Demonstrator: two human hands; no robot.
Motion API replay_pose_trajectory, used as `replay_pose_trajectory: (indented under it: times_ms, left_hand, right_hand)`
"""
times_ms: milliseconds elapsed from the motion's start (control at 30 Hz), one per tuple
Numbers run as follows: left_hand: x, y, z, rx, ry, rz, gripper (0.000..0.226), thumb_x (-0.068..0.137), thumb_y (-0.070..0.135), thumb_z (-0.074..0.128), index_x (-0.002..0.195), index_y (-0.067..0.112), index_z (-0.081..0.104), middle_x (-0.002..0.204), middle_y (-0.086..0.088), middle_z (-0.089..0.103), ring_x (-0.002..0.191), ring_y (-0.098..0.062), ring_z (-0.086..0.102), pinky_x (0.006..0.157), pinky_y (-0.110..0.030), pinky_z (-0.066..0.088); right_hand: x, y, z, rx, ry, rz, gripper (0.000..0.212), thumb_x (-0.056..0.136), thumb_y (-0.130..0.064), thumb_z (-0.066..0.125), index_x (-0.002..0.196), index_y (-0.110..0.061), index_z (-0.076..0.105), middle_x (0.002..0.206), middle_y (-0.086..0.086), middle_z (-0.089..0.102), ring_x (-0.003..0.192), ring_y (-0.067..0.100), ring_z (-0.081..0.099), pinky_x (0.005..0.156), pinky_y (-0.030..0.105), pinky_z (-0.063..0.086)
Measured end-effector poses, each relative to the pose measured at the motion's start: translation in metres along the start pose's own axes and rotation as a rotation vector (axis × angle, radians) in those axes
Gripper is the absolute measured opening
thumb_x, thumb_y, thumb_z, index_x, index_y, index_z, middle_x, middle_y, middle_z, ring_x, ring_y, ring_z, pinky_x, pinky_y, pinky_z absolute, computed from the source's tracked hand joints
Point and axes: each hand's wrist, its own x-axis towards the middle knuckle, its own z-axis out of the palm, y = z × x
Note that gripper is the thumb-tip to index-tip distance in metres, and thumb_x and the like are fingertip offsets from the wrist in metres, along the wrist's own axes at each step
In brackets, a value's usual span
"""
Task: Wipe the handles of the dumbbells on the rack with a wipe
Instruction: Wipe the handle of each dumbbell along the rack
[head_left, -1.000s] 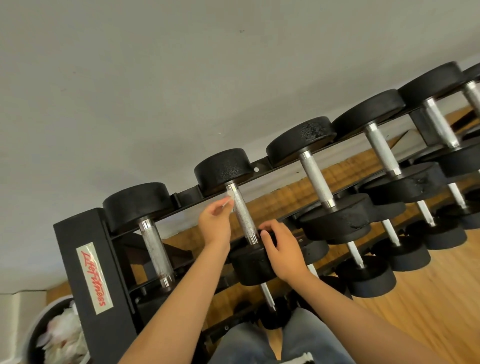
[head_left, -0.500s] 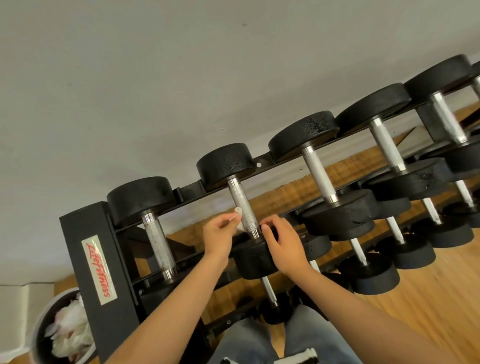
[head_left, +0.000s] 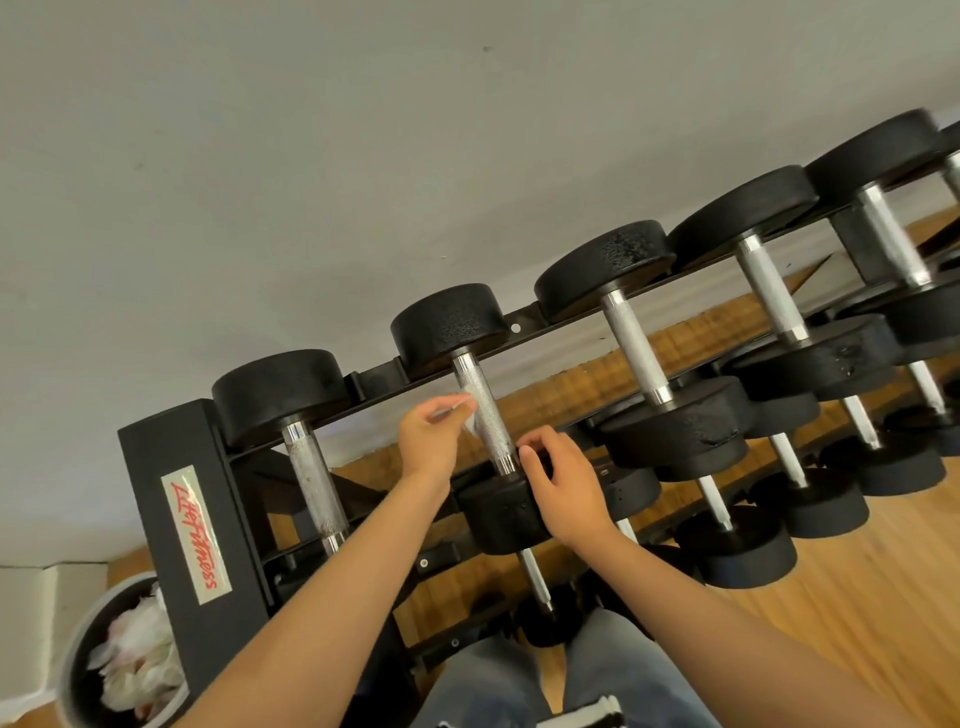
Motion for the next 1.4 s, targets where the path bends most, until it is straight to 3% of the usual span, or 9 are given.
replay_pose_trajectory:
  times_ms: [200,333,467,600,700,833,1067,1300,1400]
  left_hand:
    - [0.015,0.013,0.010,-0.234,0.097,-0.053,0.015,0.087,0.008,0.069,0.083,0.022,0.069,0.095,0.007,0.069,0.098,-0.009,0.063,0.094,-0.028,0.050]
    - [0.004,-0.003,0.006,-0.230,0.019,-0.099,0.008,0.090,0.009,0.065,0.091,0.016,0.068,0.107,0.001,0.067,0.108,-0.013,0.062,0.096,-0.028,0.051]
    - [0.018,0.006,0.004,-0.254,0.000,-0.086,0.009,0.091,0.007,0.063,0.089,0.016,0.065,0.102,0.001,0.066,0.104,-0.014,0.063,0.084,-0.021,0.052]
    - [0.025,0.008,0.011,-0.354,-0.019,-0.114,0.008,0.095,0.006,0.057,0.091,0.013,0.058,0.105,-0.005,0.063,0.105,-0.018,0.063,0.088,-0.026,0.053]
    - [0.020,0.000,0.015,-0.400,-0.037,-0.160,0.006,0.098,0.009,0.052,0.095,0.013,0.054,0.111,-0.008,0.062,0.102,-0.015,0.063,0.082,-0.023,0.053]
    - [0.017,-0.004,0.012,-0.382,-0.059,-0.150,0.004,0.098,0.008,0.051,0.096,0.011,0.053,0.112,-0.009,0.062,0.103,-0.015,0.063,0.081,-0.022,0.053]
    - [0.019,0.007,0.018,-0.347,0.008,-0.108,0.008,0.098,0.006,0.051,0.094,0.013,0.053,0.104,-0.007,0.061,0.101,-0.018,0.063,0.093,-0.031,0.052]
    - [-0.001,-0.003,0.007,-0.084,0.087,0.099,0.007,0.095,0.013,0.059,0.088,0.016,0.060,0.097,0.001,0.067,0.097,-0.012,0.065,0.087,-0.027,0.051]
    - [0.006,0.012,0.017,-0.017,0.169,0.157,0.006,0.094,0.014,0.061,0.093,0.014,0.067,0.092,0.007,0.067,0.088,-0.003,0.062,0.081,-0.017,0.049]
  right_hand:
    - [0.000,-0.002,-0.001,0.012,-0.003,0.008,0.008,0.097,-0.029,0.049,0.098,-0.028,0.056,0.089,-0.018,0.055,0.092,0.001,0.052,0.076,0.017,0.042]
    - [0.000,-0.002,0.000,0.003,-0.001,0.003,0.008,0.097,-0.029,0.048,0.098,-0.029,0.056,0.089,-0.019,0.055,0.091,0.000,0.051,0.075,0.016,0.041]
    - [0.000,-0.003,-0.002,0.003,-0.009,0.010,0.007,0.098,-0.029,0.048,0.097,-0.030,0.055,0.089,-0.019,0.054,0.091,0.000,0.051,0.076,0.015,0.040]
    - [0.000,-0.002,-0.001,-0.012,-0.009,0.000,0.008,0.098,-0.028,0.048,0.097,-0.028,0.056,0.089,-0.018,0.055,0.091,0.001,0.051,0.075,0.016,0.040]
    - [0.000,-0.002,-0.001,-0.022,-0.005,-0.013,0.009,0.098,-0.028,0.048,0.096,-0.029,0.056,0.087,-0.019,0.055,0.090,0.001,0.051,0.075,0.016,0.041]
    - [0.000,-0.001,-0.001,-0.020,-0.003,-0.028,0.009,0.098,-0.028,0.047,0.095,-0.029,0.056,0.087,-0.018,0.055,0.089,0.000,0.051,0.073,0.015,0.040]
    - [0.001,-0.002,-0.001,-0.034,-0.012,-0.022,0.010,0.098,-0.027,0.047,0.094,-0.029,0.056,0.086,-0.018,0.054,0.088,0.000,0.050,0.072,0.014,0.040]
    - [0.001,-0.001,0.000,-0.055,0.000,-0.029,0.010,0.098,-0.028,0.047,0.095,-0.028,0.057,0.085,-0.020,0.053,0.089,-0.002,0.050,0.073,0.012,0.038]
    - [0.000,-0.003,-0.001,-0.050,-0.004,-0.031,0.009,0.098,-0.028,0.048,0.094,-0.028,0.056,0.086,-0.019,0.053,0.088,-0.001,0.050,0.074,0.014,0.040]
